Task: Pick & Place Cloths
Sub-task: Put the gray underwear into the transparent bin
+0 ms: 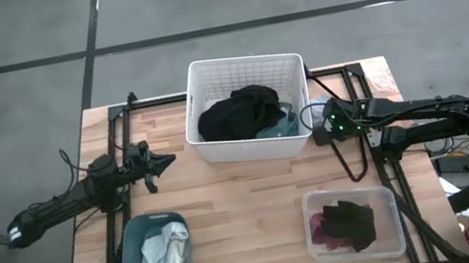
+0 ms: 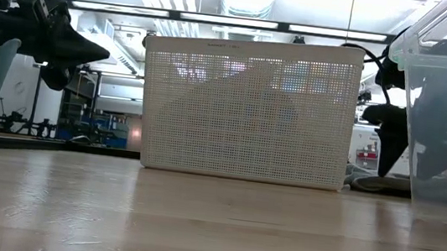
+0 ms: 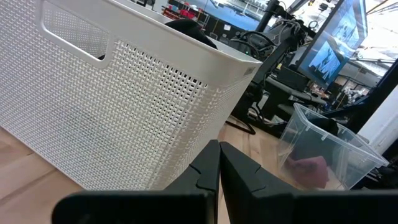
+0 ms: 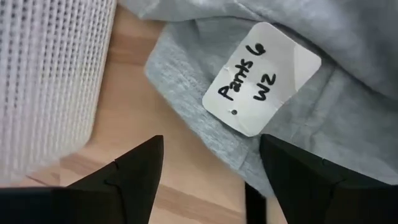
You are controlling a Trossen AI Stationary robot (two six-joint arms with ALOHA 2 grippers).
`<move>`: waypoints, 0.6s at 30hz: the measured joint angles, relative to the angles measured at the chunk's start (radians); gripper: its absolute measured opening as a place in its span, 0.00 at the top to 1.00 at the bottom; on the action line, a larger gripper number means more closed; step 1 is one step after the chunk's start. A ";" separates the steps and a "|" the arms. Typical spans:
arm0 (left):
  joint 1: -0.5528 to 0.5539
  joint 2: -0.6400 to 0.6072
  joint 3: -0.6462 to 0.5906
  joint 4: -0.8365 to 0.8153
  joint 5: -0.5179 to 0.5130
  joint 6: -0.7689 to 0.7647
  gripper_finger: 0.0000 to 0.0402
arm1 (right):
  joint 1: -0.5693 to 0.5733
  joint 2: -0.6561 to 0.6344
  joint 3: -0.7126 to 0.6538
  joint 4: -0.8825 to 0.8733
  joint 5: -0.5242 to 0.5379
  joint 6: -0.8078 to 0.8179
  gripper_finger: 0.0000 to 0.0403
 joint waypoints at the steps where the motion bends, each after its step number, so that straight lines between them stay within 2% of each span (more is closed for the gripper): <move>1: 0.000 0.000 0.000 0.000 0.000 0.000 0.97 | 0.000 0.000 0.000 0.000 -0.005 0.024 0.34; 4: 0.000 0.000 0.000 0.000 0.000 0.000 0.97 | -0.001 -0.009 0.001 0.000 -0.070 0.076 0.34; 10: 0.000 0.000 0.000 0.000 0.000 0.000 0.97 | 0.024 -0.039 0.064 -0.009 -0.318 0.011 0.40; 12: 0.000 0.000 0.000 0.000 0.001 0.000 0.97 | 0.033 -0.049 0.097 -0.044 -0.329 0.006 0.42; 18: 0.000 0.000 0.000 0.001 0.000 0.000 0.97 | 0.030 -0.054 0.207 -0.255 -0.242 -0.051 0.45</move>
